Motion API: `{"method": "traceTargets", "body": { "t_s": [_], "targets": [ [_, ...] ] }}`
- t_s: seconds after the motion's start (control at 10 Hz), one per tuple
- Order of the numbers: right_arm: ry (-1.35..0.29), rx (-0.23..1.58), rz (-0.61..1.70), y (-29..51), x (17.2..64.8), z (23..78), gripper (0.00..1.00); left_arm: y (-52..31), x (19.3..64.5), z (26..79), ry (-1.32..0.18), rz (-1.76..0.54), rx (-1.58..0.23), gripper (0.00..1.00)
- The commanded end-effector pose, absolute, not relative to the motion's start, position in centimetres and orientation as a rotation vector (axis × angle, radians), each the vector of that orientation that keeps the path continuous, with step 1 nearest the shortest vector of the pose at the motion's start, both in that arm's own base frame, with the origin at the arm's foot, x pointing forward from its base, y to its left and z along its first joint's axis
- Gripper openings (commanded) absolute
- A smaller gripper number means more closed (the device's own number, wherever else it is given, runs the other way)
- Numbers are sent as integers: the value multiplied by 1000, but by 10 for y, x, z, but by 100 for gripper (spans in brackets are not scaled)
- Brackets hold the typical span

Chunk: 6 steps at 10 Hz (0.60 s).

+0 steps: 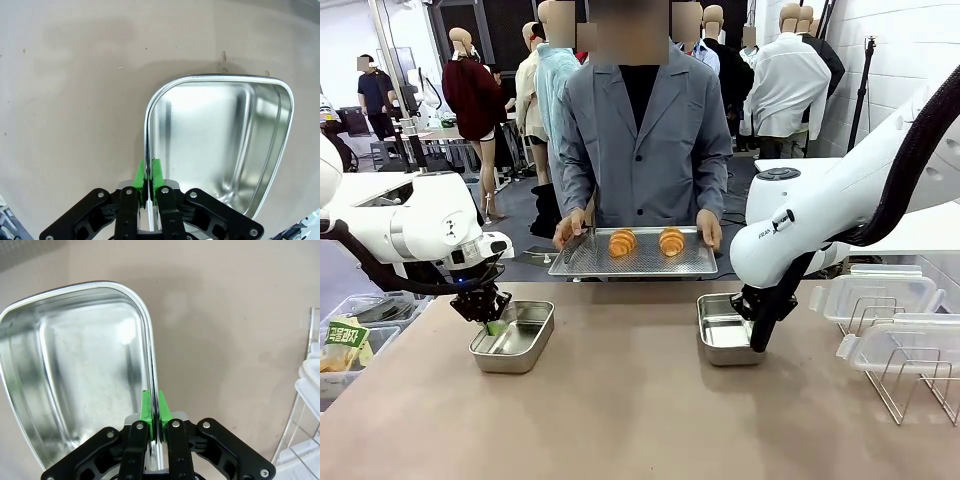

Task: Place the bread in airtight containers.
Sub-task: Once an object is inside an Airtight Container , place the container in the center of the table.

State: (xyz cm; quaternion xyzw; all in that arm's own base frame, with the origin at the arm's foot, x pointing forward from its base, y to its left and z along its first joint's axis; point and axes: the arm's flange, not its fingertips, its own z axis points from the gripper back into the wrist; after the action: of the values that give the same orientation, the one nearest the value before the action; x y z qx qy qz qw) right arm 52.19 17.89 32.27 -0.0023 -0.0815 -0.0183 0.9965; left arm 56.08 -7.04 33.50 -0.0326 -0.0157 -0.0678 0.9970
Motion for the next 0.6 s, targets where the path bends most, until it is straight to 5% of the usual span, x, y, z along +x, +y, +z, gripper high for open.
{"method": "traceTargets", "body": {
  "t_s": [0.0,0.5],
  "targets": [
    [-174,29,-21,174,521,318,0,-70,561,336,-34,-135,-65,0],
    [-174,29,-21,174,521,318,0,-70,561,336,-34,-135,-65,0]
  ]
}}
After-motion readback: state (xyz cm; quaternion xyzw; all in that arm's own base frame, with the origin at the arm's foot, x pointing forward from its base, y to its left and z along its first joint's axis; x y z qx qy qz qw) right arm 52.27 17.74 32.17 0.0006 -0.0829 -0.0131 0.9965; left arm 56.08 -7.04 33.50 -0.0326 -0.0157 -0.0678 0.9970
